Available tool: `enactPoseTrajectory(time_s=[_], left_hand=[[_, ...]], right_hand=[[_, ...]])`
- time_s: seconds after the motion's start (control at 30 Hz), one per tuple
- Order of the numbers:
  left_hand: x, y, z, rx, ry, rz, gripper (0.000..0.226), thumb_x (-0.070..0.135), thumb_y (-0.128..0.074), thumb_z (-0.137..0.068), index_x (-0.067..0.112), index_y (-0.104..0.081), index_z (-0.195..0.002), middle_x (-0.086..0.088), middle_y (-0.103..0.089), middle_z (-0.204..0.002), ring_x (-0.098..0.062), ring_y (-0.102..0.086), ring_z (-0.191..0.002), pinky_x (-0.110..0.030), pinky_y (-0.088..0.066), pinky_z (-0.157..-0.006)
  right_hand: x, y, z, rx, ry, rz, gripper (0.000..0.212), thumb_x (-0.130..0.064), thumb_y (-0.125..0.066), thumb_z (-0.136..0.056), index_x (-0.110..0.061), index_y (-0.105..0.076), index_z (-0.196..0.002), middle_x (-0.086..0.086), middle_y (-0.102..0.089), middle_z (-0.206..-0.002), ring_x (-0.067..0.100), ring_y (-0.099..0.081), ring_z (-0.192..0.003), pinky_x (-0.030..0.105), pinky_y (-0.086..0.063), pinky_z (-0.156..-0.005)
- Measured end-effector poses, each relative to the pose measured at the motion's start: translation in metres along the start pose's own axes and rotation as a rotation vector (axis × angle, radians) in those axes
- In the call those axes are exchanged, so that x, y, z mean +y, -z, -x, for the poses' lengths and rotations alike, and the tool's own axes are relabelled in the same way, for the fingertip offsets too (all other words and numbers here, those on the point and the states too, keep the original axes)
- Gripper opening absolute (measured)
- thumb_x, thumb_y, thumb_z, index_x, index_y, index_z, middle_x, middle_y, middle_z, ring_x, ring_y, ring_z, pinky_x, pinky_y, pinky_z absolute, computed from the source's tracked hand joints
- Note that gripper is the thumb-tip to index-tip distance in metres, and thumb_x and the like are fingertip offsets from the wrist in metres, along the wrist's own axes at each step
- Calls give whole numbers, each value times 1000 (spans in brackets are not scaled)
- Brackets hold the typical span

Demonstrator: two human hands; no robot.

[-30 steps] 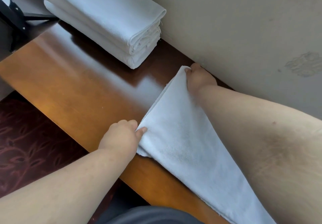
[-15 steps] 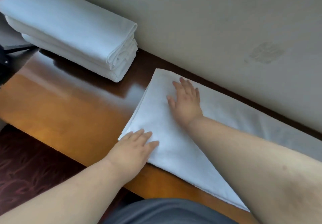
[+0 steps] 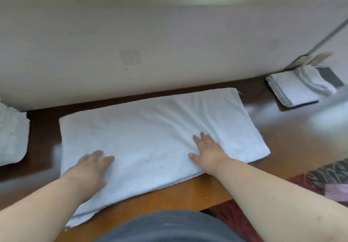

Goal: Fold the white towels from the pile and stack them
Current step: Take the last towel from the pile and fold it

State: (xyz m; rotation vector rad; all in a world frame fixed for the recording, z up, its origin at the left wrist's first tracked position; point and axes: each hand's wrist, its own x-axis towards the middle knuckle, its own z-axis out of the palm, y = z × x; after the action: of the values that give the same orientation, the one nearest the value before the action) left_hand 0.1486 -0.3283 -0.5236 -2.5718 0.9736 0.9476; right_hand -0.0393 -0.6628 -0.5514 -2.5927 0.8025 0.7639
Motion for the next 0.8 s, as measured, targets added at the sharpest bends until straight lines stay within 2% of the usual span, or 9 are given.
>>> enactPoseTrajectory(time_s=[0.17,0.27,0.33,0.43,0.5,0.57,0.63,0.7,0.8], left_hand=[[14,19,-11,-77,50,-124,72,42,-59,-86,37,-20,-146,1,-21,-145,-18,-50,-117,-27,-45,-96],[44,36,-25,-79,108,-274,54,32,-51,-85,30,-36,-137,4,-37,-116,-17,-50,-97,-30,-48,-83],[76,41,-32,6,82,-312,48,28,-45,-87,29,-38,-134,4,-38,-110,-19,-46,-98,-31,-45,-81],[129,33,-33,98,-121,-104,54,35,-47,-92,42,-25,-141,7,-37,-129,-17,-45,-113,-30,-46,-87],[154,18,-27,54,-199,-44,55,46,-53,-90,44,-27,-139,10,-39,-128,-13,-44,-118,-28,-44,-92],[168,4,-19,33,-141,-55,57,52,-56,-88,42,-28,-137,11,-41,-126,-12,-43,-118,-26,-42,-93],[175,-3,-13,51,-68,-71,58,55,-59,-86,41,-29,-134,12,-42,-126,-11,-42,-117,-25,-43,-90],[178,-4,-7,33,-33,-107,53,55,-60,-86,42,-31,-129,13,-41,-123,-10,-41,-113,-24,-43,-84],[183,-2,-3,4,36,-221,28,25,-45,-92,36,-41,-117,11,-42,-106,-11,-43,-96,-23,-41,-74]], right_hand=[[82,-5,43,-58,-121,-74,78,-65,-36,-96,-33,0,-159,-5,11,-166,19,10,-152,44,-7,-124],[119,0,55,-27,-158,-169,72,-60,-37,-99,-33,-8,-159,-3,7,-166,19,6,-153,41,-10,-123],[136,2,57,65,-166,-151,66,-56,-34,-101,-34,-9,-158,-2,6,-167,20,4,-153,42,-14,-122],[164,3,59,-18,-161,-90,65,-56,-32,-100,-40,-4,-157,-6,10,-166,18,9,-152,50,-14,-121],[180,7,55,-3,-142,-93,56,-51,-31,-101,-40,-18,-155,-6,-5,-165,20,-4,-151,47,-24,-117],[190,15,46,189,-190,-207,46,-45,-35,-102,-33,-41,-145,-3,-31,-155,22,-26,-141,42,-34,-110],[199,26,34,345,-366,-466,49,-44,-49,-97,-27,-44,-142,1,-41,-145,26,-35,-133,44,-38,-106],[211,36,22,252,-490,-565,60,-45,-59,-91,-22,-40,-143,5,-46,-140,31,-43,-128,44,-42,-101],[220,42,7,67,-429,-546,49,-41,-59,-91,-16,-47,-131,5,-57,-124,29,-58,-107,38,-48,-87]])
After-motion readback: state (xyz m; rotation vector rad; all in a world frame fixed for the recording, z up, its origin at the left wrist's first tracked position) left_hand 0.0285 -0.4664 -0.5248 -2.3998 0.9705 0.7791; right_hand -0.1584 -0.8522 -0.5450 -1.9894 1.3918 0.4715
